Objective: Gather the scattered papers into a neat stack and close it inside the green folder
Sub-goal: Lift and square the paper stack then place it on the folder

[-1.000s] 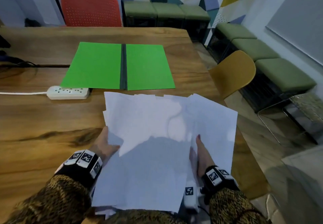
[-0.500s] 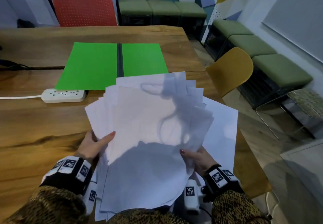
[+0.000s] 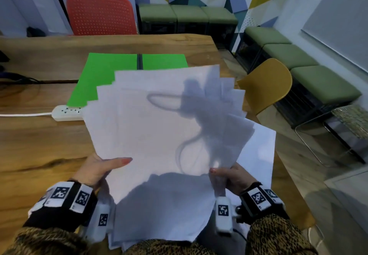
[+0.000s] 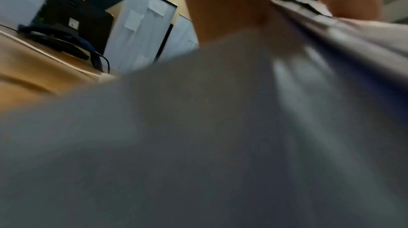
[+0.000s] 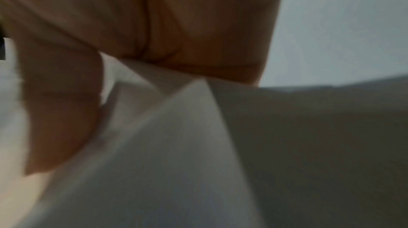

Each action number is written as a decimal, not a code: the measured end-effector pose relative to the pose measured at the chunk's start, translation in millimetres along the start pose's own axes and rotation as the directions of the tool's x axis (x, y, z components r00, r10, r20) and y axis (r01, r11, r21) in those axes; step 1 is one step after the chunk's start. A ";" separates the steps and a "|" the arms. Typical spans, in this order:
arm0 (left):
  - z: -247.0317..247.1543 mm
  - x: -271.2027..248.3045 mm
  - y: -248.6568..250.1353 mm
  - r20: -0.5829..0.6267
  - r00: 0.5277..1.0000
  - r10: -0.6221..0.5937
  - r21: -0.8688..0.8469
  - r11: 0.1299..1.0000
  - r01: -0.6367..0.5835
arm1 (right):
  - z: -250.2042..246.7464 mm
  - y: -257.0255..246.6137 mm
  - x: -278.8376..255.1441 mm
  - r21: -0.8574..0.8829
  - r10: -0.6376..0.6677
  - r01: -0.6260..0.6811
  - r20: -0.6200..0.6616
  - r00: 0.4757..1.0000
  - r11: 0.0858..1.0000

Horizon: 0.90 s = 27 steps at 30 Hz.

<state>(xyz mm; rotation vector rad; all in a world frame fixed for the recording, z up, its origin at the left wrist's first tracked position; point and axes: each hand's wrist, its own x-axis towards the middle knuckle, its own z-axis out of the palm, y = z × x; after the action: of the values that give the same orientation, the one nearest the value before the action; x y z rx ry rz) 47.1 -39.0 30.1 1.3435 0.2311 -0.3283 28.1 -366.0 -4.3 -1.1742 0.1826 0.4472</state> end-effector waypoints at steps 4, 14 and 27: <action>-11.0 8.7 4.3 0.026 0.992 -0.125 -0.033 0.991 0.126 | 2.0 -14.2 10.1 -0.080 -0.044 0.042 -0.015 0.999 0.996; 2.1 10.4 -6.9 0.052 0.993 -0.107 0.147 0.984 0.099 | 22.1 -1.8 29.3 -0.199 -0.061 0.033 -0.136 0.989 0.979; -20.2 2.7 -36.1 -0.253 0.957 -0.138 0.021 0.989 0.148 | -72.6 1.7 -19.7 -0.240 -0.076 -0.694 -0.963 0.259 0.678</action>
<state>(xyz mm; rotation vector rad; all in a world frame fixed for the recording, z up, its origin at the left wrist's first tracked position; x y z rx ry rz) 37.1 -26.4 -8.1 1.4109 0.5386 -0.2846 16.3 -437.0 -26.4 -2.0361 1.5061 0.1060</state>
